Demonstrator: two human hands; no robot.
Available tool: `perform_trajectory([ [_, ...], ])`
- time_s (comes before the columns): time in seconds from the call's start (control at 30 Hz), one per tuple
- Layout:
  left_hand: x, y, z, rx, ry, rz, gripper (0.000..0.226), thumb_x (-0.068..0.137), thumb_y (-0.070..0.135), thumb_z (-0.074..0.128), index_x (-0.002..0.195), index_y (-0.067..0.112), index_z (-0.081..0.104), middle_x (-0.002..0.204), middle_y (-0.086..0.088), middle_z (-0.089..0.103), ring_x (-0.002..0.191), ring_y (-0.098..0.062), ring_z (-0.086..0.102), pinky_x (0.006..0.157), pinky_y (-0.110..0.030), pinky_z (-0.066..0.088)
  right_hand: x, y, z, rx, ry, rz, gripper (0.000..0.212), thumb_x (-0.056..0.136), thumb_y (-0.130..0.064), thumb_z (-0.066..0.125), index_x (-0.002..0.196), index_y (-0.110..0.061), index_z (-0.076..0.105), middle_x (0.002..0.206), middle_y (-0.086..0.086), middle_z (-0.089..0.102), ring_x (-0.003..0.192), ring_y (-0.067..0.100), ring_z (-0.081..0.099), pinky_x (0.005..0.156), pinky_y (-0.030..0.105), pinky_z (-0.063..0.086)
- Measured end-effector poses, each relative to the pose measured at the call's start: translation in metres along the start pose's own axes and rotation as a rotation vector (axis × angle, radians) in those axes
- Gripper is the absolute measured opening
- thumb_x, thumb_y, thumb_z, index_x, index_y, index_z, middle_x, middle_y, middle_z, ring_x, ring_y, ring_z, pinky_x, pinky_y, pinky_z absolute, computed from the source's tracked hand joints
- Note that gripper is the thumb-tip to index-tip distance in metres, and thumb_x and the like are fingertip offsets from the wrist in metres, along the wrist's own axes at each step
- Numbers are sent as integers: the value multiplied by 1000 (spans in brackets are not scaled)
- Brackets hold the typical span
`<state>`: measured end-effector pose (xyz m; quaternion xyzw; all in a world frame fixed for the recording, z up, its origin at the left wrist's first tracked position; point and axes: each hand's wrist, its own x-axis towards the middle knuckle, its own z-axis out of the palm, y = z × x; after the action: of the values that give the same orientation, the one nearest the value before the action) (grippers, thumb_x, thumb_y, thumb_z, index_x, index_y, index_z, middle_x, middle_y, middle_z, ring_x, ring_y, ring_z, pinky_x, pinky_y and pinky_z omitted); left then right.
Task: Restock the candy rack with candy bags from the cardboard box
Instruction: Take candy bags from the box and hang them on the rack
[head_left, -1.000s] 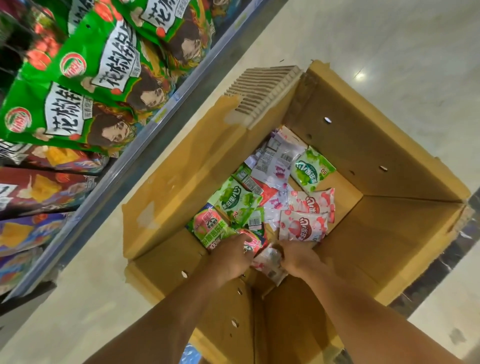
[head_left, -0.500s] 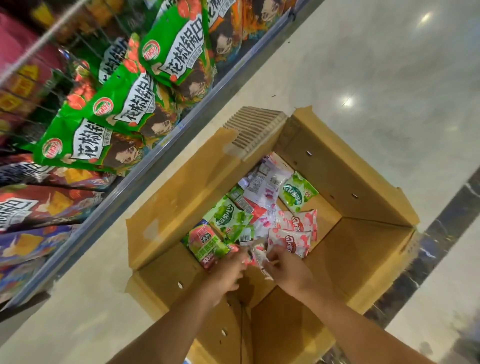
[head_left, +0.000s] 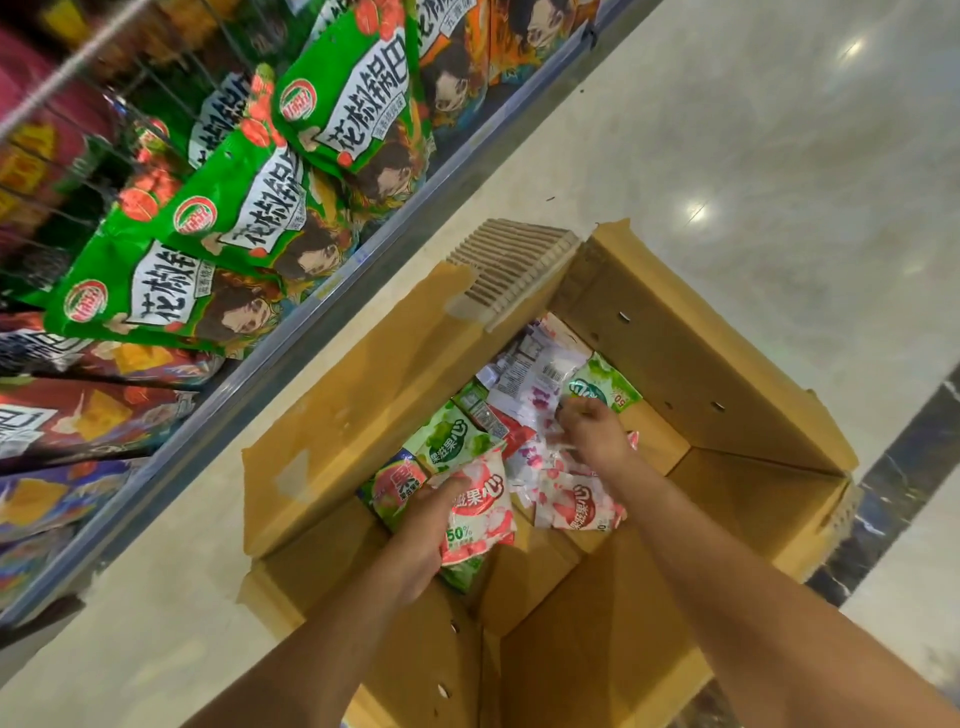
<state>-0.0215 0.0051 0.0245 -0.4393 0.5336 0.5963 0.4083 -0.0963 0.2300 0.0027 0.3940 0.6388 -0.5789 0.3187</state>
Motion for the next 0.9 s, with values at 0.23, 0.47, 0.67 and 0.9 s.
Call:
perform_trajectory([
  [0.23, -1, 8, -3, -98, 31, 21, 38, 99, 60, 54, 114, 29, 71, 99, -3, 82, 94, -25, 79, 97, -54, 58, 51, -34, 15, 127, 153, 134, 17, 95, -13, 70, 92, -8, 55, 65, 14, 72, 57, 30, 63, 50, 33, 42],
  [0.47, -8, 16, -6, -71, 71, 36, 28, 97, 57, 60, 104, 30, 54, 92, -2, 81, 92, -27, 78, 94, -54, 59, 25, -32, 14, 12, 100, 71, 36, 100, -19, 67, 72, -15, 45, 50, 9, 54, 43, 23, 47, 48, 35, 37],
  [0.67, -33, 23, -10, 5, 14, 48, 101, 55, 71, 93, 137, 28, 55, 134, -5, 71, 122, -31, 68, 108, -64, 48, -59, -41, -9, -68, 76, -98, 30, 105, -18, 56, 109, 12, 55, 101, 22, 73, 73, 21, 74, 66, 45, 59],
  [0.9, -164, 101, 11, -54, 6, 26, 55, 90, 59, 70, 128, 20, 68, 115, -12, 78, 106, -34, 76, 102, -58, 55, -198, -95, -38, -234, 78, -365, 10, 102, -35, 61, 106, -39, 69, 93, 0, 77, 84, 39, 72, 72, 65, 56],
])
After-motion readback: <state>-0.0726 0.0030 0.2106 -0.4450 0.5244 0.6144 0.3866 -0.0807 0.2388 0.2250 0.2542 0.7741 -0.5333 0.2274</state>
